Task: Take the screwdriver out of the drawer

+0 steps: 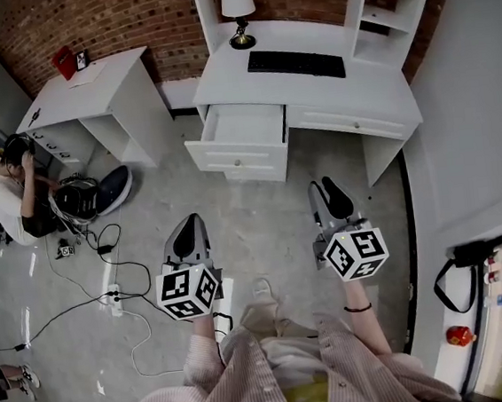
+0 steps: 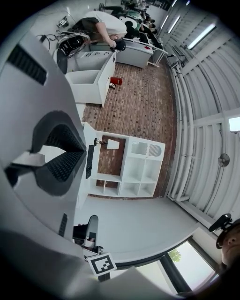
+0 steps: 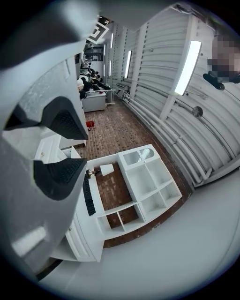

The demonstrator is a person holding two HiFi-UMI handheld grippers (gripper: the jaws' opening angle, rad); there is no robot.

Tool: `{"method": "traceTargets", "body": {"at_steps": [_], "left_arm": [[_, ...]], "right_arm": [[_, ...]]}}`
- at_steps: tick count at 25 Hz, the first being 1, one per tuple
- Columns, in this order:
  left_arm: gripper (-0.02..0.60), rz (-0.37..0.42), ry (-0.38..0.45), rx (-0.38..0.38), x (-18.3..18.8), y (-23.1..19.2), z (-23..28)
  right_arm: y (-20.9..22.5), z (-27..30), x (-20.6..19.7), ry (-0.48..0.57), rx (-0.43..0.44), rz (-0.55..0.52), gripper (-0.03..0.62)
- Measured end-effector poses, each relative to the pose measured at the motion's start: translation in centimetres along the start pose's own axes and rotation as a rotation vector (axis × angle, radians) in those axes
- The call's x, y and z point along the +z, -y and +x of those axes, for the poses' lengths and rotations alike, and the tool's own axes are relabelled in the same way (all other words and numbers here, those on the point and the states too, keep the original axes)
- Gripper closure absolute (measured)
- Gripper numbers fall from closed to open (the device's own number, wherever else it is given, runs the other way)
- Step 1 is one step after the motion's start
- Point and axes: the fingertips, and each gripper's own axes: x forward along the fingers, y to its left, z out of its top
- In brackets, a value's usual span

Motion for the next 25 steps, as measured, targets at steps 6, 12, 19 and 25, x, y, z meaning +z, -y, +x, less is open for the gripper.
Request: {"method": "traceTargets", "body": {"at_steps": [6,12,19,25], "left_arm": [[0.581,-0.002,-0.013,-0.026,1.2,-2.7,5.9],[0.581,-0.005,-0.017,-0.051,1.9,-4.8,11.1],[0.581,-0.003,-0.018,-0.078,2.9,-7.0,16.4],[0.581,-0.003,-0.025,-0.094,3.0,-8.1,19.1]], "right_arm": [[1.5,5.6,-0.4,-0.01,-0.029,0.009,0.467],[3.0,10.2,-0.7,-0.016,-0.056,0.009,0.454],[4.0,15.5,-1.4,-0.038,-0.063,0.008,0.442],[4.5,18.7,-2.8,-0.083,-0.017,0.05,0.444]]}}
